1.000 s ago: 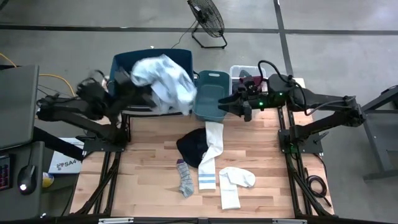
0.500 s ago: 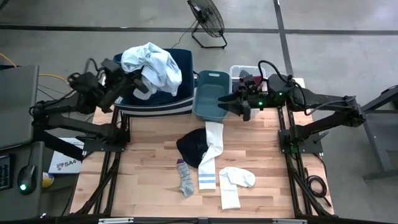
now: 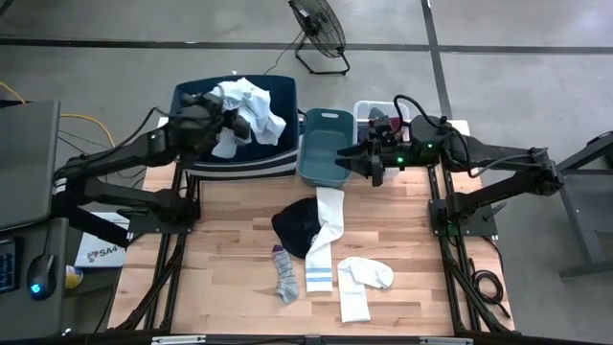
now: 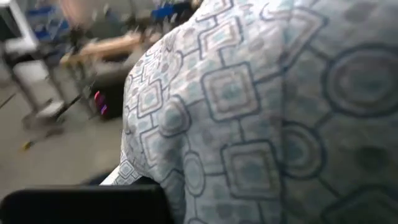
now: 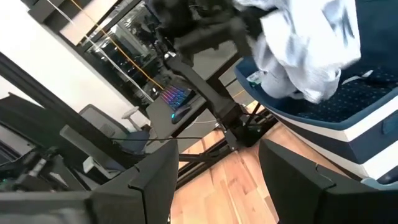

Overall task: Pick & Place Cloths
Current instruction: Put the white shirt into the dark blue bin, then put the white sock into the blue bin

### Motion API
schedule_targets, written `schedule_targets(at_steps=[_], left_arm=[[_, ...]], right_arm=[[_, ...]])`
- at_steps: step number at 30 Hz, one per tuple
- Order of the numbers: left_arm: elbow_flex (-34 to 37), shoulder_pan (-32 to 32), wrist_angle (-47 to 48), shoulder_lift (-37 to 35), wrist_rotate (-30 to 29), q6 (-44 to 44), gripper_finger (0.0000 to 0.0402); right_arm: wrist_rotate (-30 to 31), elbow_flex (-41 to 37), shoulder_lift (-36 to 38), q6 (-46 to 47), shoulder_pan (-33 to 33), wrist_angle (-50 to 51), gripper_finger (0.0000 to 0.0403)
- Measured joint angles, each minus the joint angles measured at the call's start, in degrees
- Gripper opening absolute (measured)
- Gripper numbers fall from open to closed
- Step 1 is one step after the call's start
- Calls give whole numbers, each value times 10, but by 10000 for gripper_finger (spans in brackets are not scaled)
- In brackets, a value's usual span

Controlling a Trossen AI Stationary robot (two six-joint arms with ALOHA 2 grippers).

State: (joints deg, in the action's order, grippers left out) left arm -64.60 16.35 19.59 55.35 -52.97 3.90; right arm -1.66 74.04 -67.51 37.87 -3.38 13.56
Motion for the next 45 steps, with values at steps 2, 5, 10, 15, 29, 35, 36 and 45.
schedule_targets(at_steps=[2, 5, 10, 15, 29, 35, 36, 45], left_arm=[[0, 23, 52, 13, 16, 45, 94], [0, 63, 118, 29, 57, 105, 94], [0, 136, 190, 53, 173, 170, 94], [0, 191, 235, 79, 274, 189, 94], [0, 255, 292, 132, 437, 178, 119], [0, 253, 288, 127, 449, 165, 281], [0, 253, 286, 124, 450, 159, 303], [0, 253, 273, 71, 450, 139, 360]], right_arm=[[1, 0, 0, 0, 0, 0, 215], [2, 0, 0, 0, 0, 0, 215], [3, 0, 0, 0, 0, 0, 215], [15, 0, 0, 8, 0, 0, 215], [24, 0, 0, 22, 0, 10, 215], [35, 0, 0, 30, 0, 43, 215], [35, 0, 0, 31, 0, 44, 215], [30, 0, 0, 57, 0, 48, 215]])
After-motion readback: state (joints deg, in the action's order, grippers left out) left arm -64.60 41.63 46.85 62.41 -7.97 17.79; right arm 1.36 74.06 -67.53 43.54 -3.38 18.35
